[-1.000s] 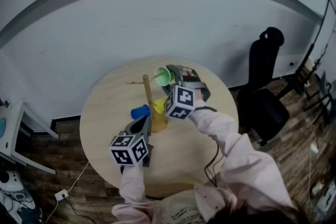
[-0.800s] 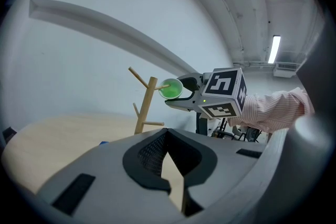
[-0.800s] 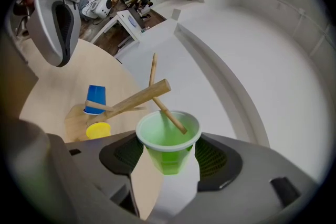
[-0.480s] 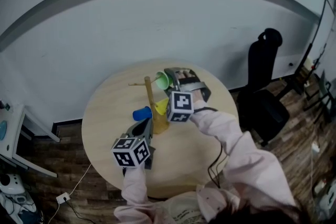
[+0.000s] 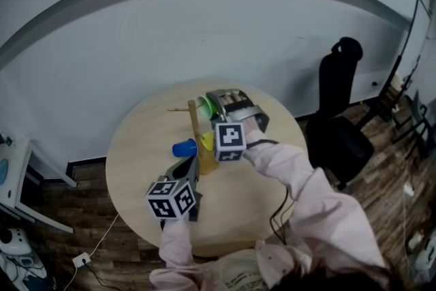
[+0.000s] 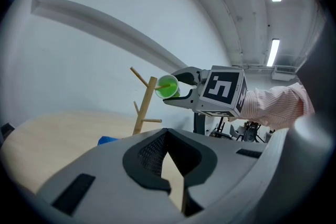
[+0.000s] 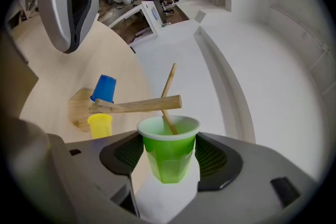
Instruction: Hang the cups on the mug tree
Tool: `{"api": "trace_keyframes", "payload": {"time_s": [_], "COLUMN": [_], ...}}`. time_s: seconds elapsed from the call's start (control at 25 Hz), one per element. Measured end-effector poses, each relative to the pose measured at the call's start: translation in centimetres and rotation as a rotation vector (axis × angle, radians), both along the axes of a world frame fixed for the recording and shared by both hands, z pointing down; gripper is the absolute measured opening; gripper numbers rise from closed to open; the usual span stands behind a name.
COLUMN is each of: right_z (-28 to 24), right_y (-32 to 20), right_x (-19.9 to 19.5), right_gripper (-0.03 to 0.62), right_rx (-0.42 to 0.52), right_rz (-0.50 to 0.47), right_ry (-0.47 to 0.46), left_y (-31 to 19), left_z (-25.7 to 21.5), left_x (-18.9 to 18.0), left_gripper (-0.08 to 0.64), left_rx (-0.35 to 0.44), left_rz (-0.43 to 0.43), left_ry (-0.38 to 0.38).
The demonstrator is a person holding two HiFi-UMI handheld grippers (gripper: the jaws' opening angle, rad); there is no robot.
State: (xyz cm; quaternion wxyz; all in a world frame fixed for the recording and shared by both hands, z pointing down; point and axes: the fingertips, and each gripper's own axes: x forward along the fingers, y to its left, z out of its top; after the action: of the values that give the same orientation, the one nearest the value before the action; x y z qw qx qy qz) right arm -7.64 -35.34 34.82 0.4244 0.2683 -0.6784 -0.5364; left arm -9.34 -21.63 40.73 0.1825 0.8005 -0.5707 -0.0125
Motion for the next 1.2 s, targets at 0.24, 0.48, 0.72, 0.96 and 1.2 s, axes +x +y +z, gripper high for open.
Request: {"api": "trace_keyframes", "payload": {"time_s": [0.24, 0.48, 0.72, 0.96, 1.2], "right_z": [0.11, 0.39, 0.51, 0.78, 0.98], "right_y": [0.45, 0.74, 0.89, 0.92, 0.95], "right_x": [-0.47, -0.93, -0.92, -0.97, -1.00], "right_gripper": [0.302, 0.301, 0.301, 0.302, 0.308], "right_rx": [0.029, 0.047, 0.056, 0.047, 0.041], "right_rz": [-0.014, -0.027, -0.031, -0.034, -0.032], "right_ry": [0.034, 0.055, 0.055, 0.037, 0.043], "left_y": [0.34, 0.35, 0.39, 0.44, 0.52], "left_z": [0.07, 0.03, 0.29, 0.46, 0.64], "left_x": [-0.40, -0.49, -0.44, -0.39, -0.42], "left_gripper": [0.015, 0.015, 0.015, 0.015, 0.015], "left_rx": [0.001, 0.004, -0.002, -0.008, -0.011], "left_rz": [-0.007, -0.005, -0.008, -0.009, -0.015], "left_ry": [0.010, 0.010, 0.013, 0.010, 0.015]}}
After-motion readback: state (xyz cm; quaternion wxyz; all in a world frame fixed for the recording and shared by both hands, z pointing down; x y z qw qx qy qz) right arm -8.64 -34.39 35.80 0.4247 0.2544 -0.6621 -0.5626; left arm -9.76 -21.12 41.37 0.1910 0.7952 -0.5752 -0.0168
